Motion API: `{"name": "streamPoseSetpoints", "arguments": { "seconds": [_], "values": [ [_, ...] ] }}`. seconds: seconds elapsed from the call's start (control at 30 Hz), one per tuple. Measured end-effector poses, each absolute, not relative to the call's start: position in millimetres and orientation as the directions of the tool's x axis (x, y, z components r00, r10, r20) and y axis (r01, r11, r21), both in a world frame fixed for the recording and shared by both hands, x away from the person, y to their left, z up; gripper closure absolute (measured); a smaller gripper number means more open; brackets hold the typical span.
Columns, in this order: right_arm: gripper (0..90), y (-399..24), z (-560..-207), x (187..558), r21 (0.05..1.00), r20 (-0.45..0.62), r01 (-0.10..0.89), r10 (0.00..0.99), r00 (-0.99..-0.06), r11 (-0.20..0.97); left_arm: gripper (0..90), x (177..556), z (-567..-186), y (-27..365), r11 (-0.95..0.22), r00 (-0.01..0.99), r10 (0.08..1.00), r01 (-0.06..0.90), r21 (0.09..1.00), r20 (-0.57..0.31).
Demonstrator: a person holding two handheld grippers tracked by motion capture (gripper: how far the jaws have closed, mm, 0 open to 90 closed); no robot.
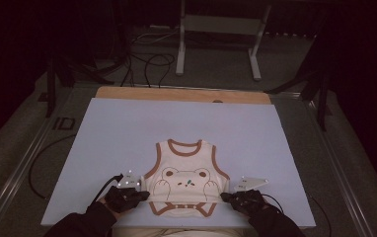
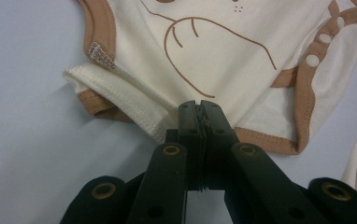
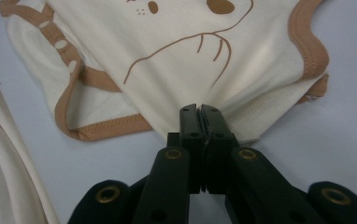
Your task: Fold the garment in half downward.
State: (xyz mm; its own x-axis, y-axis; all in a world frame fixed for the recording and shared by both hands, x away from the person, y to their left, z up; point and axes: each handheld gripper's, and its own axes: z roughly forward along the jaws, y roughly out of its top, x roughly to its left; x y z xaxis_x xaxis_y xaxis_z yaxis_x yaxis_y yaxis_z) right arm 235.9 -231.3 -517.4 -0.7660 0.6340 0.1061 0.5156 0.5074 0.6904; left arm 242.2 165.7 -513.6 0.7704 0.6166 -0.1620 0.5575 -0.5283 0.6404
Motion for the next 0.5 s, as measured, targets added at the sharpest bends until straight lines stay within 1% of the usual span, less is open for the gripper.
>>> {"name": "streamPoseSetpoints", "arguments": {
  "seconds": [0.1, 0.17, 0.2, 0.3, 0.37, 0.4, 0.43, 0.5],
  "values": [
    [88.2, -231.5, -517.2, 236.2, 0.690, 0.109, 0.517, 0.634, -0.766, 0.507, 87.5, 239.9, -512.8, 164.8, -0.534, 0.781, 0.608, 0.534, 0.656, -0.141],
    [85.4, -231.4, -516.7, 236.0, 0.689, 0.111, 0.518, 0.632, -0.767, 0.507, 83.9, 239.1, -512.2, 164.8, -0.539, 0.787, 0.603, 0.524, 0.660, -0.133],
    [80.2, -231.8, -515.9, 236.1, 0.696, 0.116, 0.515, 0.629, -0.768, 0.501, 80.7, 238.4, -509.4, 164.8, -0.530, 0.785, 0.606, 0.522, 0.668, -0.133],
    [68.5, -233.3, -512.8, 235.7, 0.710, 0.126, 0.515, 0.634, -0.763, 0.479, 74.1, 238.2, -506.4, 165.2, -0.523, 0.781, 0.611, 0.523, 0.674, -0.131],
    [57.2, -234.6, -509.7, 235.7, 0.727, 0.132, 0.512, 0.638, -0.758, 0.458, 68.7, 238.3, -501.4, 167.6, -0.508, 0.778, 0.614, 0.519, 0.687, -0.134],
    [53.3, -235.3, -507.9, 235.7, 0.734, 0.133, 0.508, 0.638, -0.759, 0.451, 66.1, 238.3, -499.6, 168.5, -0.496, 0.774, 0.617, 0.521, 0.695, -0.141],
    [49.7, -235.9, -506.1, 235.6, 0.742, 0.134, 0.504, 0.640, -0.757, 0.442, 63.1, 238.3, -499.6, 168.5, -0.496, 0.774, 0.617, 0.521, 0.695, -0.141],
    [39.4, -237.3, -502.4, 236.6, 0.754, 0.138, 0.498, 0.638, -0.757, 0.428, 54.7, 238.7, -493.1, 171.9, -0.484, 0.782, 0.606, 0.509, 0.712, -0.147]
  ]
}}
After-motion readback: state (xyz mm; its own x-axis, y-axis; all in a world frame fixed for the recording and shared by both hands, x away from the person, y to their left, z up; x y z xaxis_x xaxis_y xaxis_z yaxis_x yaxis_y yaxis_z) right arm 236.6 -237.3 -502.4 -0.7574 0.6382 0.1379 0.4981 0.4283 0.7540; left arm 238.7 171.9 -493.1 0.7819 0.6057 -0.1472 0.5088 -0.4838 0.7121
